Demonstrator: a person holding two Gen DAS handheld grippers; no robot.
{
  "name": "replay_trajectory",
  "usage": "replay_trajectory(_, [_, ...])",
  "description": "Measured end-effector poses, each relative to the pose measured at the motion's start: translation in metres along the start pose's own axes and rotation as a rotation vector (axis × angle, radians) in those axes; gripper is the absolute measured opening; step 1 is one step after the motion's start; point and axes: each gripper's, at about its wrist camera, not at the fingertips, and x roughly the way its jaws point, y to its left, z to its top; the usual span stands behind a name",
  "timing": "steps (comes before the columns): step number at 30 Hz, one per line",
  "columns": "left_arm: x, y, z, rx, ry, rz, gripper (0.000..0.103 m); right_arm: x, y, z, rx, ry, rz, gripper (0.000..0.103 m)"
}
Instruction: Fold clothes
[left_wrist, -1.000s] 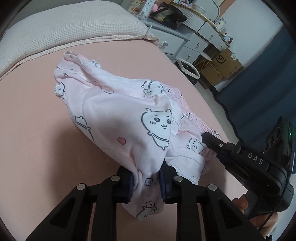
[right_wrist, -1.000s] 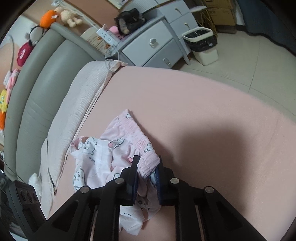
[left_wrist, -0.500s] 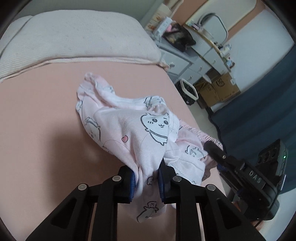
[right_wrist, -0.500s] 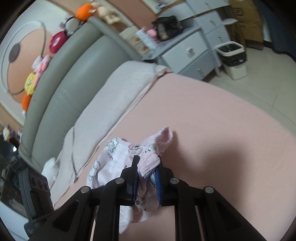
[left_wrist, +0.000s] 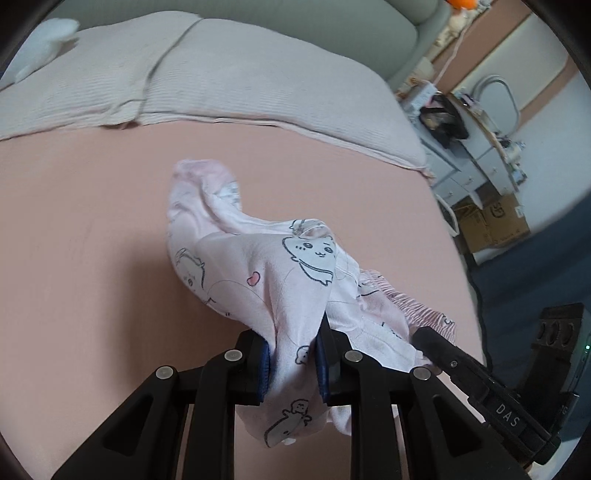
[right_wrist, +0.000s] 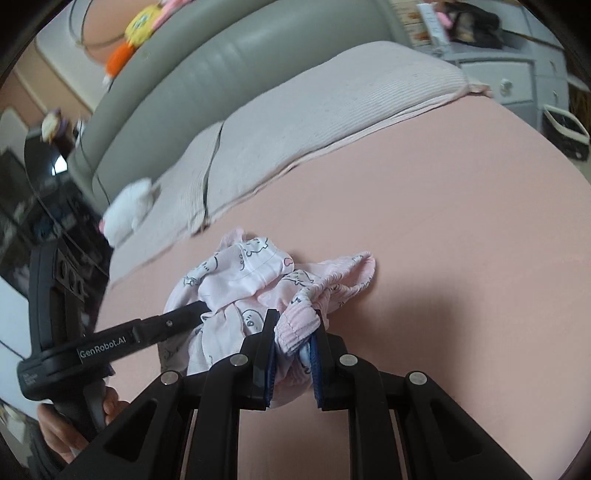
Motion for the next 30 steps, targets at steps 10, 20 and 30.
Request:
replay_trajectory(10, [-0.033,0.048,-0.014,-0.003,-0.028,0.11,0.017,0.033,0.065,-0.027,-0.108,0.121,0.032,0.014])
replay_trajectory(20, [-0.036,0.093,0.005,0.041,-0.006,0.217,0.017,0.06,0.103,-0.054,-0.165,0.219,0.071,0.014])
replay_trajectory(30, [-0.044,0.128,0.02,-0.015,0.007,0.277,0.019,0.087,0.106,-0.078,-0.182,0.334,0.059,0.014])
